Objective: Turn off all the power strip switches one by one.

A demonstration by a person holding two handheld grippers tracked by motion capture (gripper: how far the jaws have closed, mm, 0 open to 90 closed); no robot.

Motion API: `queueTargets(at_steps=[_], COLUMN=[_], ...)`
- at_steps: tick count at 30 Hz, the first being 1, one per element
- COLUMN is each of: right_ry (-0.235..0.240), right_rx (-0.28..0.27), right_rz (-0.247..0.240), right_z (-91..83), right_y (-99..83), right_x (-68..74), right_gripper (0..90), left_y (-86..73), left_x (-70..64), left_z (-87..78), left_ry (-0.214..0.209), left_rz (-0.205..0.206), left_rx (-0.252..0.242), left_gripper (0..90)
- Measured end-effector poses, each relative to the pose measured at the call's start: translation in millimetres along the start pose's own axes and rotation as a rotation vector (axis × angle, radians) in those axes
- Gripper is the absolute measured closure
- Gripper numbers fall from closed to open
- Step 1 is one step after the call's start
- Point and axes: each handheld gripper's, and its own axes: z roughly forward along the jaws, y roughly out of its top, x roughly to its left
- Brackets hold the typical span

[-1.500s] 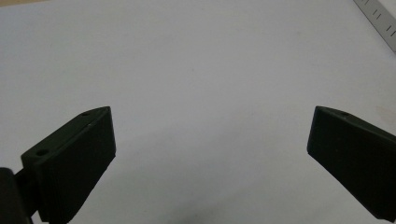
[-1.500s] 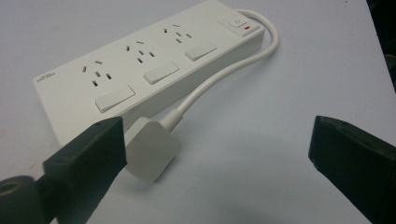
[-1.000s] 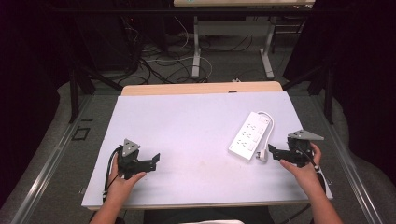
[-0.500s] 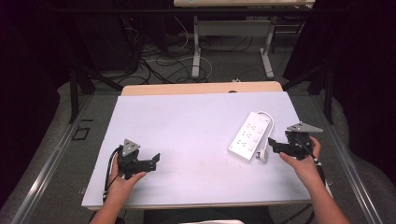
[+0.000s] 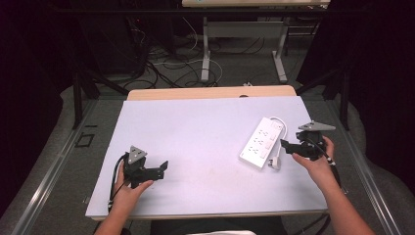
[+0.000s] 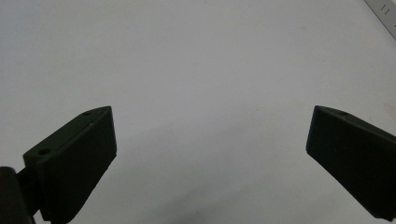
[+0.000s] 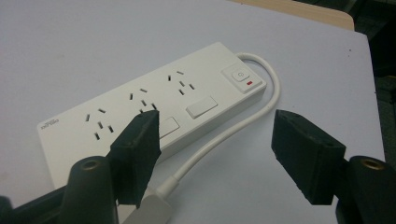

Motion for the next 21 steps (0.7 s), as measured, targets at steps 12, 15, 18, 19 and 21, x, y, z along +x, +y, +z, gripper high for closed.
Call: queueTargets(at_steps=[12, 15, 18, 19, 21], right_ry=[0.003, 0.000, 0.002, 0.007, 0.003], right_rx=[0.021, 0.027, 0.030, 0.031, 0.037], right_rz=[-0.024, -0.020, -0.025, -0.034, -0.037], right_z=[10.3, 15.5, 18.7, 20.0, 21.7], right_y=[18.1, 23.9, 26.4, 27.6, 30.9], right_x=[-6.0, -7.9, -8.9, -9.7, -10.0], right_gripper=[36.1, 36.2, 36.1, 36.1, 36.2], left_y=[0.1, -0.1, -0.1, -0.1, -0.1], left_x=[0.3, 0.0, -0.2, -0.2, -0.2], left_z=[-0.3, 0.2, 0.4, 0.3, 0.4], left_ry=[0.000, -0.002, -0.001, -0.003, -0.002], left_rz=[0.005, -0.001, 0.000, 0.000, -0.001], left_rx=[0.001, 0.002, 0.002, 0.001, 0.001], left_gripper=[1.9, 1.8, 1.9, 1.9, 1.9])
